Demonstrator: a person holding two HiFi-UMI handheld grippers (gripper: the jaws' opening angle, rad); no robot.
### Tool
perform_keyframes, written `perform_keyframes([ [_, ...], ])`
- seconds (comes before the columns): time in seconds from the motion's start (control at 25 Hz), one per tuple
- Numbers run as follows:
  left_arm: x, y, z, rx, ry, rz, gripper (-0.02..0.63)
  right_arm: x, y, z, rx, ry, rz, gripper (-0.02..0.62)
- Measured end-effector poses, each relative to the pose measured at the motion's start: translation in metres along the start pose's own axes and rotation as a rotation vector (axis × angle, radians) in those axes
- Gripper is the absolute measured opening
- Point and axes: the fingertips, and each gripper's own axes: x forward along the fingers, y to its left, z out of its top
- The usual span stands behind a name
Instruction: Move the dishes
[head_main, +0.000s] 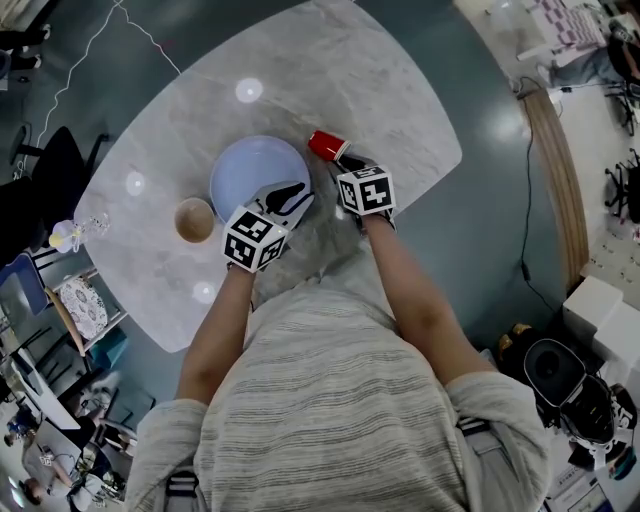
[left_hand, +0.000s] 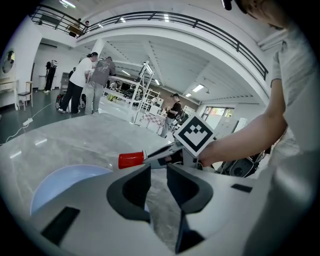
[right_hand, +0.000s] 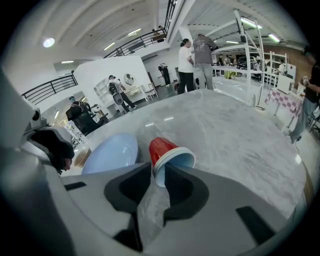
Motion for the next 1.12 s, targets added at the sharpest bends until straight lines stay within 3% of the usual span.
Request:
perform_keyframes([
  [0.4,-0.004,0.007,0.001,-0.015,-0.017,0.022,0.101,0.001,-0.002,0.005,-0.109,0.037,-0.024,0.051],
  [0.8,-0.006,0.008,0.008,-0.034,-0.056,0.045,0.101,-0.014,0.005,0.020,-0.594,0.169,-0.054,0.046],
  [1.12,-0.018,0.013,0.016,-0.062,-0.120,0.087,0.101,-0.024,0.024,0.044,-0.850,0.207,-0.049,0.046],
])
